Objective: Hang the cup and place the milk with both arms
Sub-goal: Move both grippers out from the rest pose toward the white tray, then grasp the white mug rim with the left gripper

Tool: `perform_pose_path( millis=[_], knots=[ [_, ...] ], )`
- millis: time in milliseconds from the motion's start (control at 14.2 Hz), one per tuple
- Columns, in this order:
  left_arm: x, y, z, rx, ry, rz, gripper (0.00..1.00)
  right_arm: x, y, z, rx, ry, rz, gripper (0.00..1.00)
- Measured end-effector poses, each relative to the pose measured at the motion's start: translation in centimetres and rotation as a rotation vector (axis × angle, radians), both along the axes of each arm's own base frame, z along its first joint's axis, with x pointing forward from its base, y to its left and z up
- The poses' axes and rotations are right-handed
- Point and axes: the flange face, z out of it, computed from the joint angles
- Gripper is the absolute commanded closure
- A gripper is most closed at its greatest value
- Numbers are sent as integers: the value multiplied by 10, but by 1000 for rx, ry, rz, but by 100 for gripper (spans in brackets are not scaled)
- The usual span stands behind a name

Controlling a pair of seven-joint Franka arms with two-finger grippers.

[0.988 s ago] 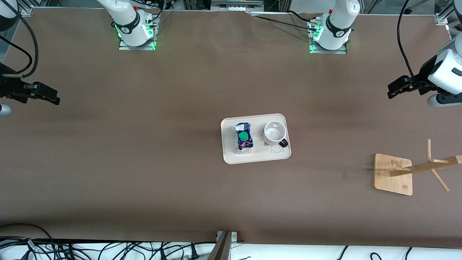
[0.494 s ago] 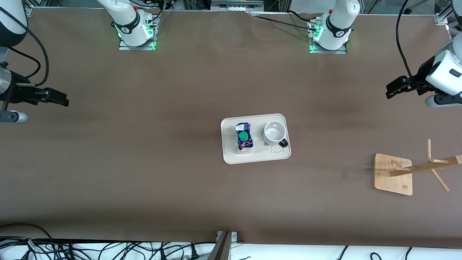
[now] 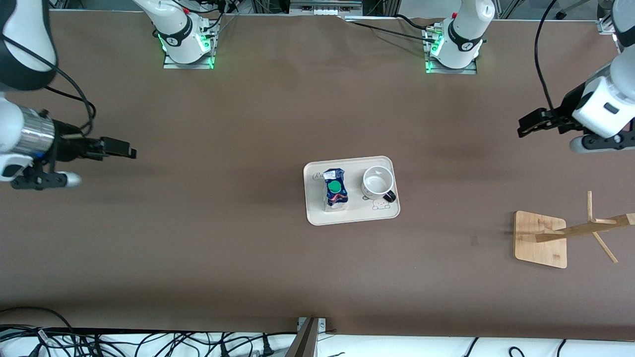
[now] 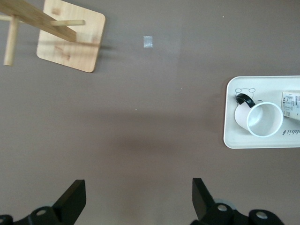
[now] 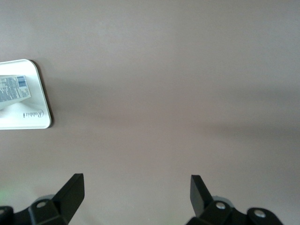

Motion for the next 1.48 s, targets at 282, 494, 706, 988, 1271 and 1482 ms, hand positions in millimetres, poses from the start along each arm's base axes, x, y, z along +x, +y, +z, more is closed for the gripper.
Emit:
perform_pose_path(
  millis=[282,494,706,988,1271,1482],
  knots=[
    [13,-62,-42,-12,-5,31,0,3,71,-17,-15,-1,-26,0],
    [16,-123,-83,-20,-32,77,0,1,101,-22,-20,-5,-31,0],
    [20,-151,-142,-32,-36,118,0,6,99,-35,-26,9,-50,0],
    [27,-169,-206,-76,17,205,0,13,108,-55,-27,9,-60,0],
    [28,-180,-256,-132,94,280,0,10,145,-64,-34,4,-106,0],
    [28,-190,-273,-161,108,318,0,4,172,-64,-40,1,-142,0]
  ],
)
